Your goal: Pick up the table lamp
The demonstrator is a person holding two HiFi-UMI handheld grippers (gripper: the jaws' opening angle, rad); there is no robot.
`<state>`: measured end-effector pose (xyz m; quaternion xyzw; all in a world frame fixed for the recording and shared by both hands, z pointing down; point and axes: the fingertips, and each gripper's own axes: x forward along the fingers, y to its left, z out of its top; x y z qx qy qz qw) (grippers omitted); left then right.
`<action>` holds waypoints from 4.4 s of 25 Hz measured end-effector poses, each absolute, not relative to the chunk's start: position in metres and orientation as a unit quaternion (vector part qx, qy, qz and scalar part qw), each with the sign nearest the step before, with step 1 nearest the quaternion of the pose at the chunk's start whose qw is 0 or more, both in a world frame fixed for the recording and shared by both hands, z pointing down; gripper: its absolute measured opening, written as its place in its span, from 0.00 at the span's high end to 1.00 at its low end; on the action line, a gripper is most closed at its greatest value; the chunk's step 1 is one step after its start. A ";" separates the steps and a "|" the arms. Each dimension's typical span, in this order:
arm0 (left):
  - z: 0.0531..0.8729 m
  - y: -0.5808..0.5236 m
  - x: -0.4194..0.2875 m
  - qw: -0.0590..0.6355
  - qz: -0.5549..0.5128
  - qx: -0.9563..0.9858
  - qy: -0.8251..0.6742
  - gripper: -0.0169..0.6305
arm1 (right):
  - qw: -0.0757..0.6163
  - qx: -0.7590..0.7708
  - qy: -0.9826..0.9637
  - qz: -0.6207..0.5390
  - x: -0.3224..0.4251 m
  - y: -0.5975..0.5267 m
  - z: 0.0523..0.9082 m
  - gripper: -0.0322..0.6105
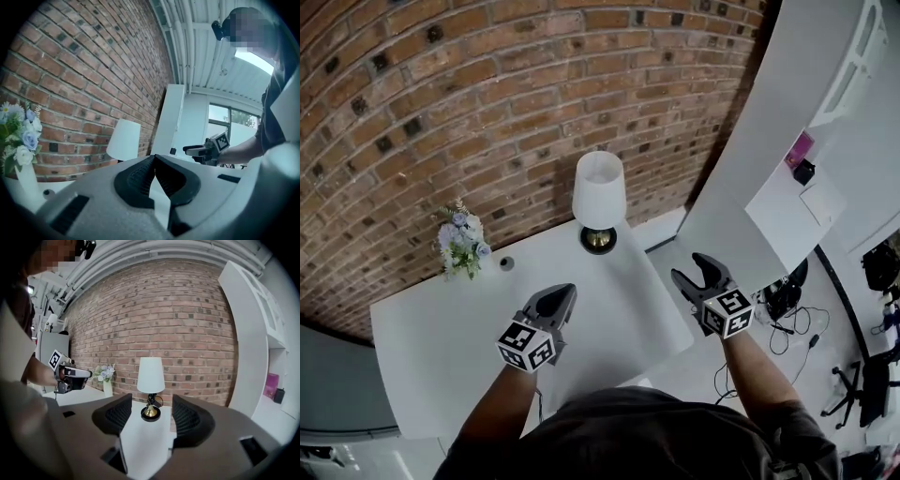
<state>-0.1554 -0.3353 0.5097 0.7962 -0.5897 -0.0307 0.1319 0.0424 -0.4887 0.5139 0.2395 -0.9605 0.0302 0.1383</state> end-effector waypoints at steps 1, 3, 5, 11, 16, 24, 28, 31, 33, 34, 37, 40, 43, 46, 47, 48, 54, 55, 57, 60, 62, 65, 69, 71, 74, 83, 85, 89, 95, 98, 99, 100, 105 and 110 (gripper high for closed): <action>0.513 -0.335 -0.162 0.132 -0.030 0.793 -0.594 0.97 | 0.141 0.235 -0.961 0.030 0.031 -0.492 0.521 0.54; 0.521 -0.334 -0.174 0.133 -0.029 0.789 -0.600 0.97 | 0.145 0.228 -0.962 0.033 0.008 -0.500 0.534 0.54; 0.532 -0.335 -0.186 0.135 -0.026 0.786 -0.603 0.97 | 0.148 0.223 -0.963 0.036 -0.015 -0.508 0.550 0.54; 0.561 -0.345 -0.226 0.129 -0.029 0.781 -0.611 0.97 | 0.160 0.214 -0.963 0.040 -0.080 -0.527 0.599 0.54; 0.587 -0.356 -0.251 0.129 -0.028 0.781 -0.610 0.97 | 0.172 0.211 -0.961 0.042 -0.126 -0.540 0.642 0.54; 0.631 -0.360 -0.269 0.146 -0.038 0.786 -0.600 0.97 | 0.202 0.210 -0.956 0.040 -0.179 -0.554 0.707 0.54; 0.652 -0.366 -0.276 0.147 -0.031 0.792 -0.591 0.97 | 0.206 0.222 -0.952 0.042 -0.198 -0.568 0.735 0.54; 0.662 -0.372 -0.278 0.145 -0.029 0.798 -0.584 0.97 | 0.195 0.246 -0.948 0.056 -0.206 -0.584 0.749 0.54; 0.667 -0.375 -0.279 0.144 -0.031 0.800 -0.582 0.97 | 0.183 0.255 -0.948 0.061 -0.214 -0.591 0.753 0.54; 0.669 -0.376 -0.280 0.143 -0.033 0.800 -0.582 0.97 | 0.177 0.257 -0.948 0.062 -0.218 -0.594 0.753 0.54; 0.674 -0.378 -0.281 0.143 -0.038 0.802 -0.578 0.97 | 0.164 0.264 -0.948 0.066 -0.228 -0.602 0.755 0.54; 0.676 -0.378 -0.282 0.142 -0.042 0.804 -0.576 0.97 | 0.159 0.266 -0.949 0.065 -0.235 -0.609 0.758 0.54; 0.677 -0.379 -0.285 0.142 -0.047 0.803 -0.577 0.97 | 0.163 0.269 -0.948 0.056 -0.244 -0.616 0.765 0.55; 0.683 -0.378 -0.288 0.148 -0.048 0.800 -0.579 0.97 | 0.184 0.275 -0.943 0.028 -0.251 -0.622 0.770 0.66; 0.685 -0.377 -0.288 0.150 -0.048 0.800 -0.580 0.97 | 0.189 0.272 -0.943 0.024 -0.252 -0.623 0.770 0.70; 0.687 -0.377 -0.288 0.152 -0.047 0.800 -0.579 0.97 | 0.191 0.268 -0.944 0.024 -0.252 -0.623 0.770 0.70; 0.684 -0.376 -0.283 0.151 -0.046 0.801 -0.577 0.97 | 0.207 0.253 -0.945 0.022 -0.251 -0.622 0.765 0.74; 0.683 -0.376 -0.282 0.151 -0.046 0.801 -0.577 0.97 | 0.209 0.252 -0.945 0.021 -0.249 -0.622 0.764 0.76; 0.681 -0.376 -0.279 0.151 -0.044 0.802 -0.577 0.97 | 0.211 0.251 -0.944 0.025 -0.243 -0.622 0.761 0.78; 0.677 -0.378 -0.275 0.149 -0.042 0.804 -0.575 0.97 | 0.219 0.251 -0.943 0.023 -0.237 -0.620 0.760 0.79; 0.674 -0.380 -0.270 0.147 -0.041 0.807 -0.571 0.97 | 0.230 0.250 -0.940 0.014 -0.231 -0.617 0.761 0.79; 0.667 -0.383 -0.263 0.141 -0.038 0.812 -0.566 0.97 | 0.239 0.243 -0.940 0.009 -0.226 -0.612 0.758 0.79; 0.653 -0.388 -0.255 0.134 -0.036 0.815 -0.562 0.97 | 0.231 0.241 -0.943 0.013 -0.215 -0.608 0.741 0.79; 0.645 -0.391 -0.249 0.131 -0.037 0.818 -0.559 0.97 | 0.229 0.242 -0.943 0.014 -0.206 -0.607 0.729 0.79; 0.632 -0.395 -0.238 0.127 -0.034 0.823 -0.553 0.97 | 0.231 0.243 -0.942 0.005 -0.191 -0.607 0.710 0.79; 0.579 -0.411 -0.200 0.099 -0.031 0.835 -0.540 0.97 | 0.231 0.253 -0.939 -0.002 -0.141 -0.611 0.647 0.79; 0.567 -0.414 -0.192 0.094 -0.029 0.837 -0.538 0.97 | 0.229 0.258 -0.939 -0.003 -0.130 -0.613 0.631 0.79; 0.542 -0.418 -0.178 0.087 -0.023 0.839 -0.536 0.97 | 0.229 0.257 -0.939 -0.003 -0.111 -0.612 0.597 0.79; 0.497 -0.422 -0.159 0.069 -0.024 0.844 -0.531 0.97 | 0.226 0.258 -0.939 -0.013 -0.087 -0.610 0.541 0.79; 0.472 -0.423 -0.151 0.064 -0.028 0.847 -0.527 0.97 | 0.228 0.259 -0.938 -0.013 -0.076 -0.608 0.513 0.79; 0.464 -0.423 -0.148 0.061 -0.029 0.848 -0.526 0.97 | 0.226 0.259 -0.939 -0.012 -0.072 -0.608 0.503 0.79; 0.456 -0.423 -0.145 0.059 -0.029 0.849 -0.524 0.97 | 0.225 0.259 -0.939 -0.011 -0.069 -0.608 0.493 0.79; 0.415 -0.424 -0.131 0.043 -0.031 0.855 -0.517 0.97 | 0.223 0.258 -0.940 -0.013 -0.053 -0.608 0.445 0.79; 0.375 -0.422 -0.118 0.037 -0.039 0.859 -0.509 0.97 | 0.225 0.255 -0.940 -0.012 -0.038 -0.603 0.404 0.79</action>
